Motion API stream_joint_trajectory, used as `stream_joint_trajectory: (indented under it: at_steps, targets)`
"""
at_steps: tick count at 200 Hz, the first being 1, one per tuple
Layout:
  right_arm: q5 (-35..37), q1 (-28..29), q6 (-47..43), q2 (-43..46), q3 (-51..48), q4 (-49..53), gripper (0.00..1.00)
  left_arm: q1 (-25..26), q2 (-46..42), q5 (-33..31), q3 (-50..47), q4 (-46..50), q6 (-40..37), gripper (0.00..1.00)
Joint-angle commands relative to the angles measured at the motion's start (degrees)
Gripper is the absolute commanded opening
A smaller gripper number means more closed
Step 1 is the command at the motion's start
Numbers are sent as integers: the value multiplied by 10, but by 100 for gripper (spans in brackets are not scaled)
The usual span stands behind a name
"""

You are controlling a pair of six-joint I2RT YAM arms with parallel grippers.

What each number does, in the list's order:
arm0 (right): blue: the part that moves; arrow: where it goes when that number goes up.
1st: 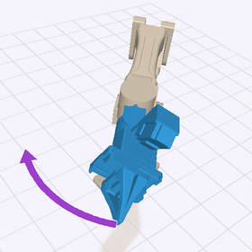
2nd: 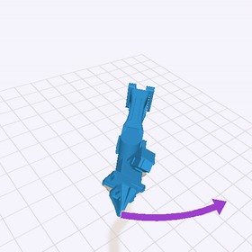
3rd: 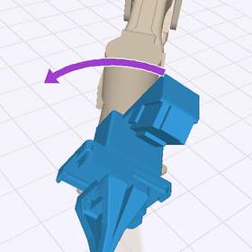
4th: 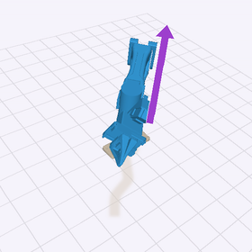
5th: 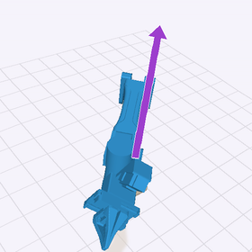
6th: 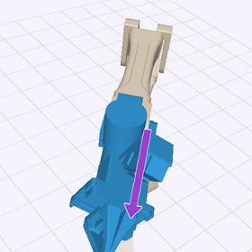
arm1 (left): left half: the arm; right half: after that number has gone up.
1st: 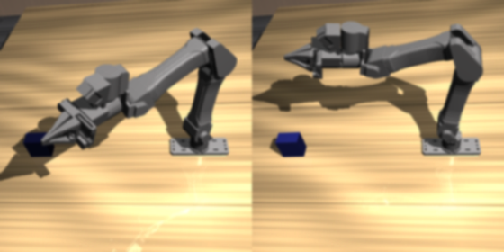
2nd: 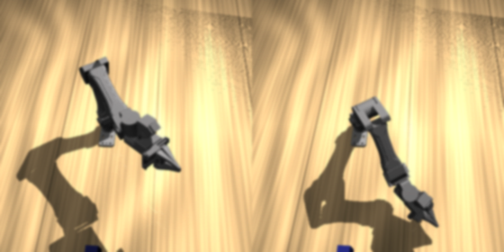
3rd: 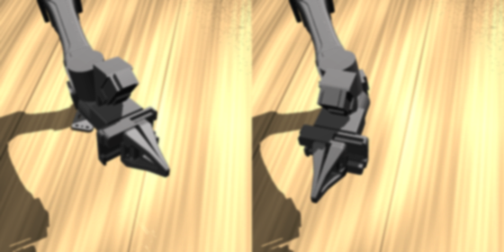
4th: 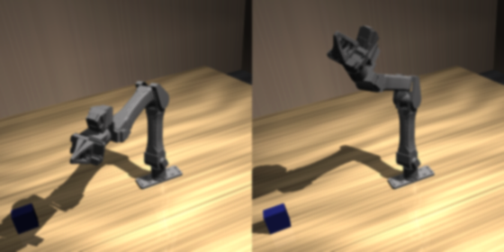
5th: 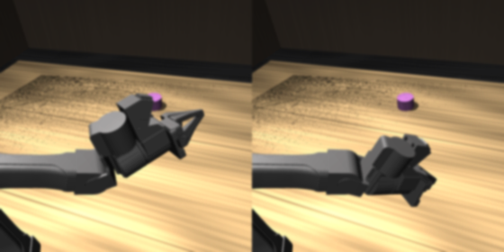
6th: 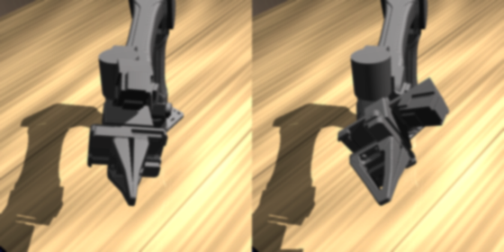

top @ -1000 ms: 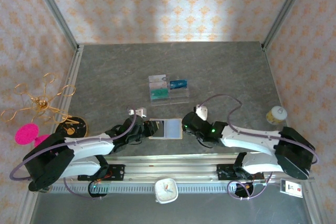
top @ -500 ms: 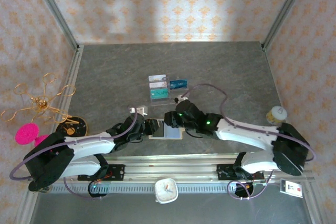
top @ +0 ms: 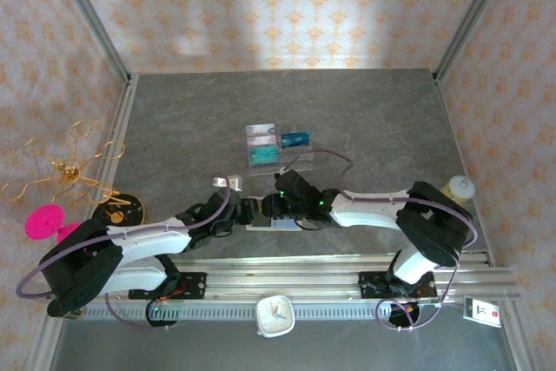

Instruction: Take the credit cards out of the card holder

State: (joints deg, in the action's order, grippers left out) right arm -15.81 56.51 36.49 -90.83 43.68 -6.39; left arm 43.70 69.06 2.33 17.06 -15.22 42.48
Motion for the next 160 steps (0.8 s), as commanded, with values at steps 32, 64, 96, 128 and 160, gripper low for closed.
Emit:
stream_joint_trajectory:
  at_steps: [32,64,96,128,160]
  targets:
    - [6,-19,9,-38,28,-24,32,-7,13,10,-24,-28,18,33]
    - [0,-20,4,-58,41,-27,32,-6,17,18,-25,-36,23,33]
    - [5,-19,10,-71,42,-24,31,-7,22,21,-27,-41,27,33]
    - [11,-19,17,-85,39,-22,31,-6,26,24,-31,-49,30,32]
    - [24,-19,33,-95,35,1,30,-7,31,30,-36,-56,38,32]
